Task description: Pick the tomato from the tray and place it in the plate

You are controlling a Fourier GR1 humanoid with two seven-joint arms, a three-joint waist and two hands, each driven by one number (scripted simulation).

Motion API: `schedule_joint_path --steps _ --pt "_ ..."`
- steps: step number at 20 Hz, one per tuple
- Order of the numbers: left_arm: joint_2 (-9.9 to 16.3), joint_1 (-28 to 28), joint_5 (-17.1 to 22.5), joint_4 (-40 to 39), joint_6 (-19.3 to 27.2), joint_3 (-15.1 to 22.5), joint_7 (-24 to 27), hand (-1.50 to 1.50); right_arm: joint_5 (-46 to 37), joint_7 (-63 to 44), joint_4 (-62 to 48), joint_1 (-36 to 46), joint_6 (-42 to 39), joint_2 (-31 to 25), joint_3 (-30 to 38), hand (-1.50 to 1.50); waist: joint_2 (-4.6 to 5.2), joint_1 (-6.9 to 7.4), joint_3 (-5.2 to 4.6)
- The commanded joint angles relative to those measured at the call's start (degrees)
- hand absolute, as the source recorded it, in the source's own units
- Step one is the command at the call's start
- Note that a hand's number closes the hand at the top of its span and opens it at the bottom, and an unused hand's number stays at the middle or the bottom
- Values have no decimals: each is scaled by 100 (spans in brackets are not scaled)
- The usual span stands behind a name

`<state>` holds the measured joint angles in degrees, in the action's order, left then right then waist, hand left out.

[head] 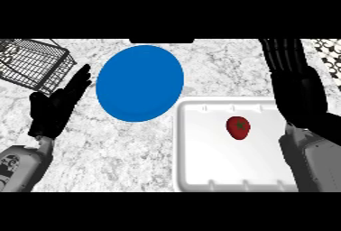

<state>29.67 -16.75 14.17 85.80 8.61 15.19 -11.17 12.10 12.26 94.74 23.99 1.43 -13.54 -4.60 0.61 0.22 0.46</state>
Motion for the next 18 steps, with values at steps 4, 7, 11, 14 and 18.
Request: schedule_joint_path --steps 4,7,11,14,18 --pt "-224 -180 -441 -157 403 -90 154 0 412 -1360 -577 132 -426 489 -861 -150 -40 66 -50" --pt "-241 -9 -276 -239 272 -93 237 0 -1371 -888 -143 878 -1110 -1062 -1479 -150 -287 225 -273" --pt "-569 104 -408 -312 583 -93 470 0 -2124 -893 -1187 -404 -236 -230 -2306 -150 -16 51 -48" --pt "-677 275 -532 -322 681 -120 689 0 -1842 148 -1537 -1266 -511 -274 -2355 -150 -40 -1 -42" --pt "-903 462 -680 -510 593 -129 984 0 -2623 849 -1544 -1118 -260 -694 -2150 -150 -55 -23 -45"
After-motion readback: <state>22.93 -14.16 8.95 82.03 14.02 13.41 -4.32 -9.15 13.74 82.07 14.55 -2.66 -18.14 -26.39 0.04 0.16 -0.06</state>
